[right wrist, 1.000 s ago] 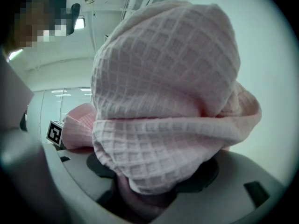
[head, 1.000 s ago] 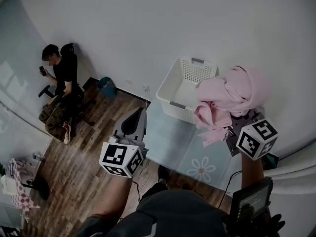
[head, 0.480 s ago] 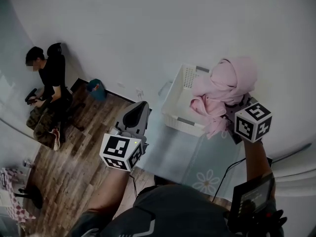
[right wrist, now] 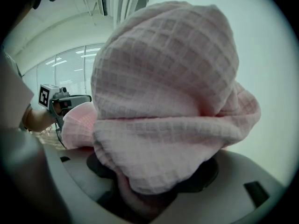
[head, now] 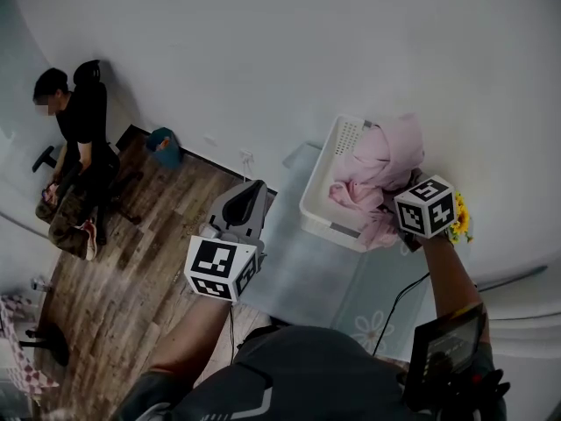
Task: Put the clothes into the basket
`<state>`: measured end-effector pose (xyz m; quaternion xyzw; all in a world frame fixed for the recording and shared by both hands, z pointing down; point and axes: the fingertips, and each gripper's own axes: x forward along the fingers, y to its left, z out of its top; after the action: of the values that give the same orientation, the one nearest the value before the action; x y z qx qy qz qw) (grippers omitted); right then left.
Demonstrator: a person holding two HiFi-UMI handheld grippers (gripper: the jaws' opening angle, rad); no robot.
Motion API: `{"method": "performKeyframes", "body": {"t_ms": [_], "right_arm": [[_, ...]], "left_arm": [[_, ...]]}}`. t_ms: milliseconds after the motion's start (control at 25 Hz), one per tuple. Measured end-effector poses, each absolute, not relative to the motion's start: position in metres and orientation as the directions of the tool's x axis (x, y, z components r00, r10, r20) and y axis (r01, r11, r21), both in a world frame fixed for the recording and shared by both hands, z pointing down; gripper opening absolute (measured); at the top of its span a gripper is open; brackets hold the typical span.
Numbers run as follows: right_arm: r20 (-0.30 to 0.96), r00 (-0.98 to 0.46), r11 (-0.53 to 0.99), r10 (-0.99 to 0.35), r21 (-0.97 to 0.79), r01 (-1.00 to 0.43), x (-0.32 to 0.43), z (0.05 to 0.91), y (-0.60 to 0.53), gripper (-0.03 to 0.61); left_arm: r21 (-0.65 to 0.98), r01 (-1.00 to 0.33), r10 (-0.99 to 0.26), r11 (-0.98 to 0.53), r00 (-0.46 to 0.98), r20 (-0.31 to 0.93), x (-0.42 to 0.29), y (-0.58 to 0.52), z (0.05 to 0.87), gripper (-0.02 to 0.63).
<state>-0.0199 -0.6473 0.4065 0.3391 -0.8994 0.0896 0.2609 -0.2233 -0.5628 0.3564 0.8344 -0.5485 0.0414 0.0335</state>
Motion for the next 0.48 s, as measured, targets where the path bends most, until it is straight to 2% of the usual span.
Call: {"method": "performKeyframes", "body": {"t_ms": [480], "right_arm": [[0.747,-0.547,0.777,-0.378,-0.065,-0.626,-0.033,0.523,-0.684,0.337]], "left_arm": [[0.053,-0.905,-0.889,-0.421,0.424,0.174,-0.230,-0.599,0.403,0.009]]}}
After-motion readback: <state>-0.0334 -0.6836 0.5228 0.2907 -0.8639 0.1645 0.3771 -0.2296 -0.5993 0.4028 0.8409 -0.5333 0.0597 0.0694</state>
